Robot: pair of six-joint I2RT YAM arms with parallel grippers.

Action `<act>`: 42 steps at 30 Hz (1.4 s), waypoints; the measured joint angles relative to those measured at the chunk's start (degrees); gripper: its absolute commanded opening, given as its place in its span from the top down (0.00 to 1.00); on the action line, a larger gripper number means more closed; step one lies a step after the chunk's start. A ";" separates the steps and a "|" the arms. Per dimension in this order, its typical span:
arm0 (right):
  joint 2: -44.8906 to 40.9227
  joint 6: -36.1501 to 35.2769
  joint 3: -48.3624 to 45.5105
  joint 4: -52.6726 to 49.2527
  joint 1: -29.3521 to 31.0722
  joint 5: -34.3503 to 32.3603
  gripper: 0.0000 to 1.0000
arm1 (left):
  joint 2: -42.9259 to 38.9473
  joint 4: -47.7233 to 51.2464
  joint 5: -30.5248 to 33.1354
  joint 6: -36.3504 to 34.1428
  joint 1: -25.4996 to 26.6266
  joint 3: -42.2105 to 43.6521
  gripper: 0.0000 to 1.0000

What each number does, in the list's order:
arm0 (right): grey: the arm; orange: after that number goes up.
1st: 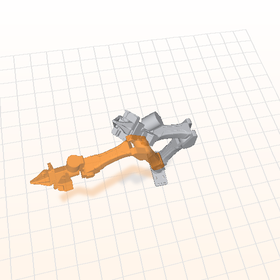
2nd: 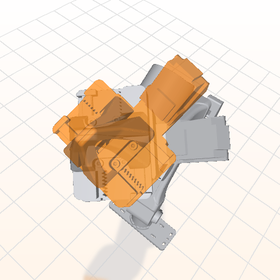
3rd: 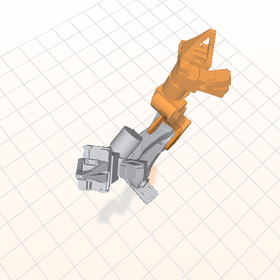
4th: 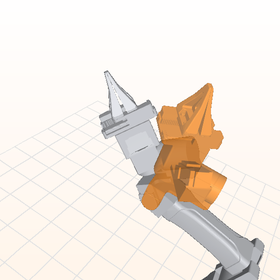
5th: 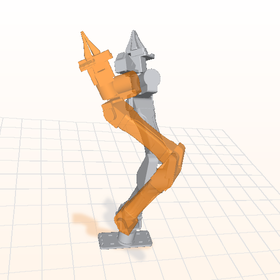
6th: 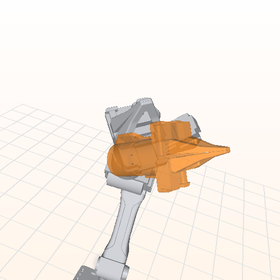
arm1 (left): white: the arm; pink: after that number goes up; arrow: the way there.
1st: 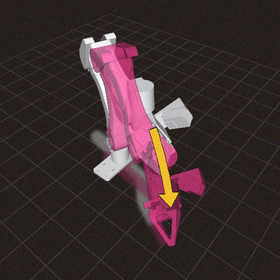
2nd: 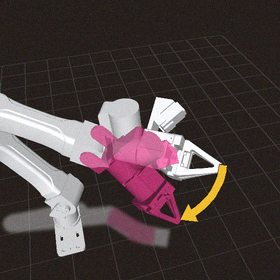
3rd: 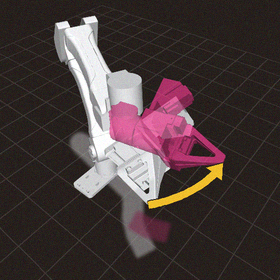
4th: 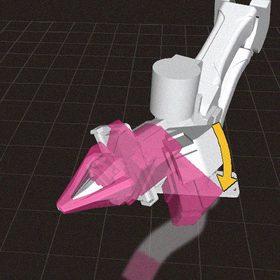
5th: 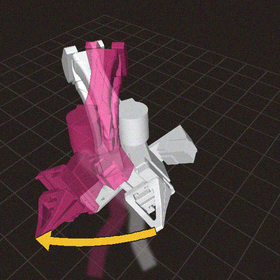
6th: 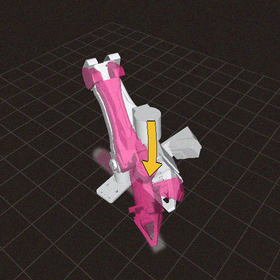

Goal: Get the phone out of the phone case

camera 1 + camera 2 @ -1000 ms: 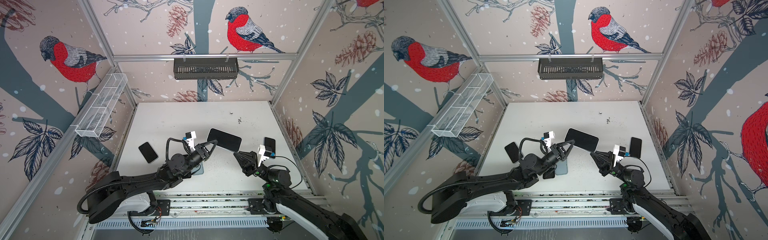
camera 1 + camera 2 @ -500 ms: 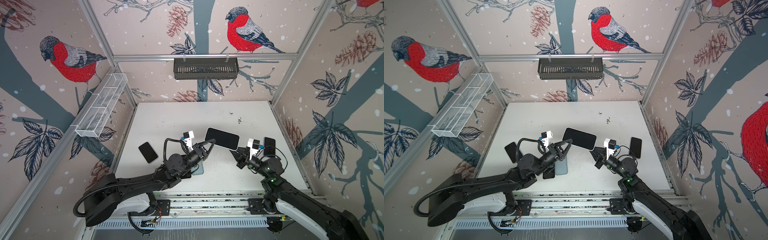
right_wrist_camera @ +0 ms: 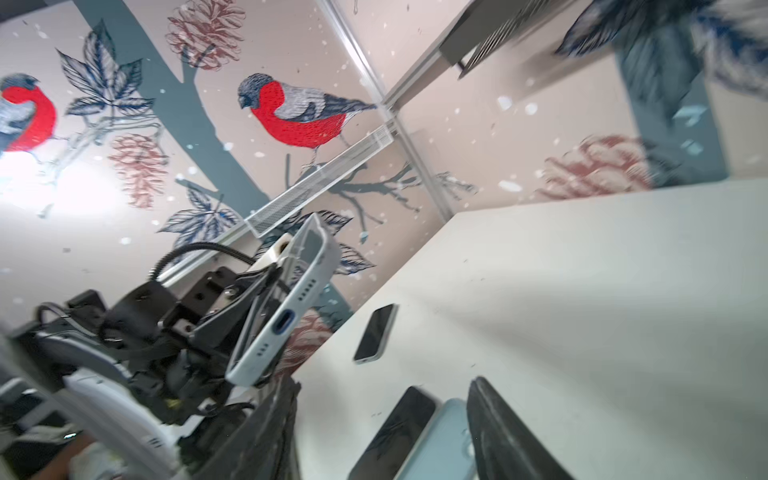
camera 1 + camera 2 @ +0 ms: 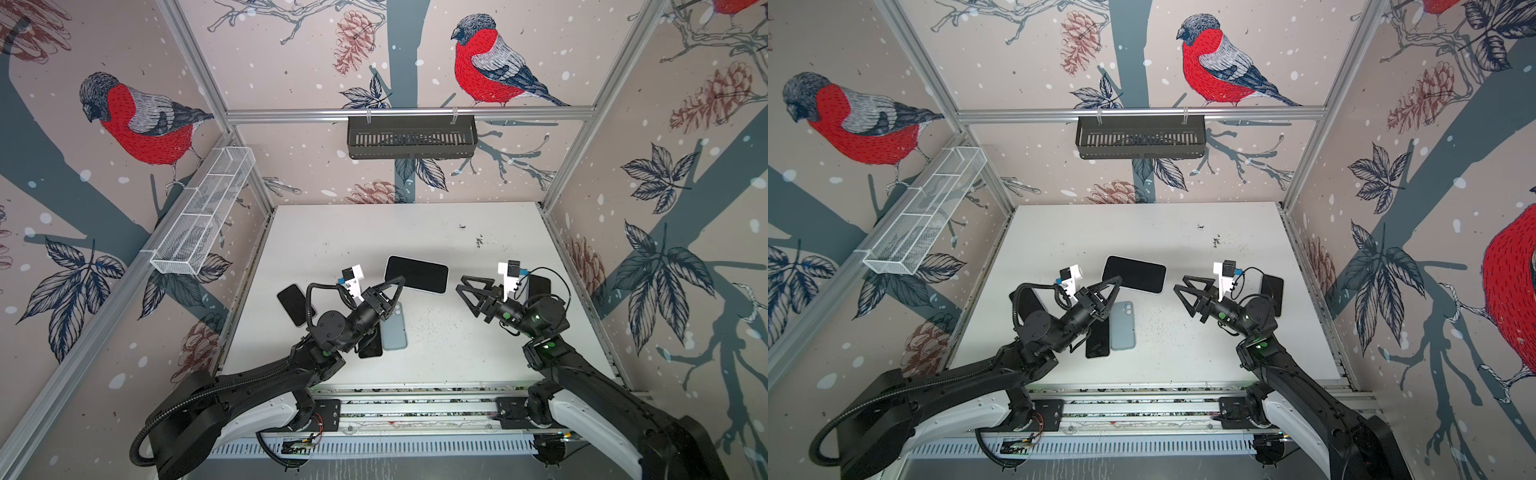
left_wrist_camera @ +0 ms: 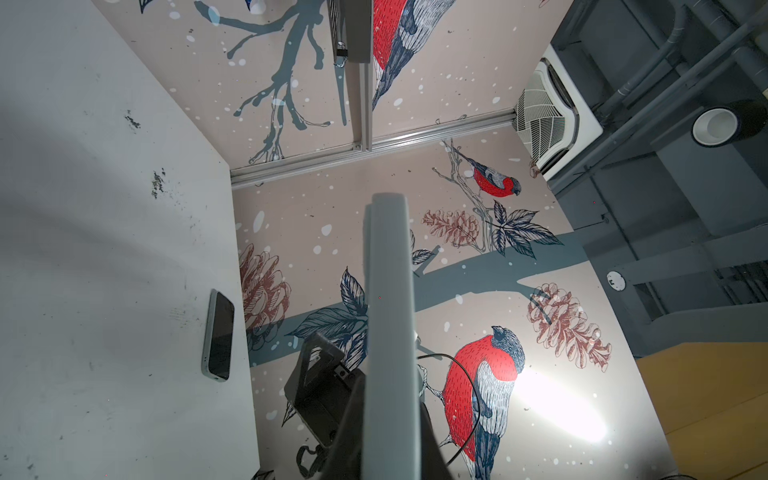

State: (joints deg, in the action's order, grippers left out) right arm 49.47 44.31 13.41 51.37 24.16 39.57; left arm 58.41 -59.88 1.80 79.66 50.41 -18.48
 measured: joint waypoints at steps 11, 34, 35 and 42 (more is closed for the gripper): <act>2.58 7.19 0.96 9.27 8.59 4.90 0.45 | 2.69 -4.13 -0.31 1.25 -0.09 0.59 1.00; 12.63 16.26 1.25 22.67 7.41 5.68 0.88 | 3.54 -7.98 -0.52 1.33 -0.09 1.77 1.00; 12.92 17.07 1.25 23.04 7.39 5.86 0.90 | 3.54 -7.98 -0.52 1.29 -0.11 1.75 1.00; 15.50 16.79 1.97 25.44 7.13 7.30 0.96 | 3.43 -8.02 -0.11 1.31 -0.11 1.75 1.00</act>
State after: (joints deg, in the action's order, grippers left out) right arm 64.97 61.10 15.38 76.82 31.29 46.87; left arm 61.84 -67.90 1.69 80.97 50.30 -16.73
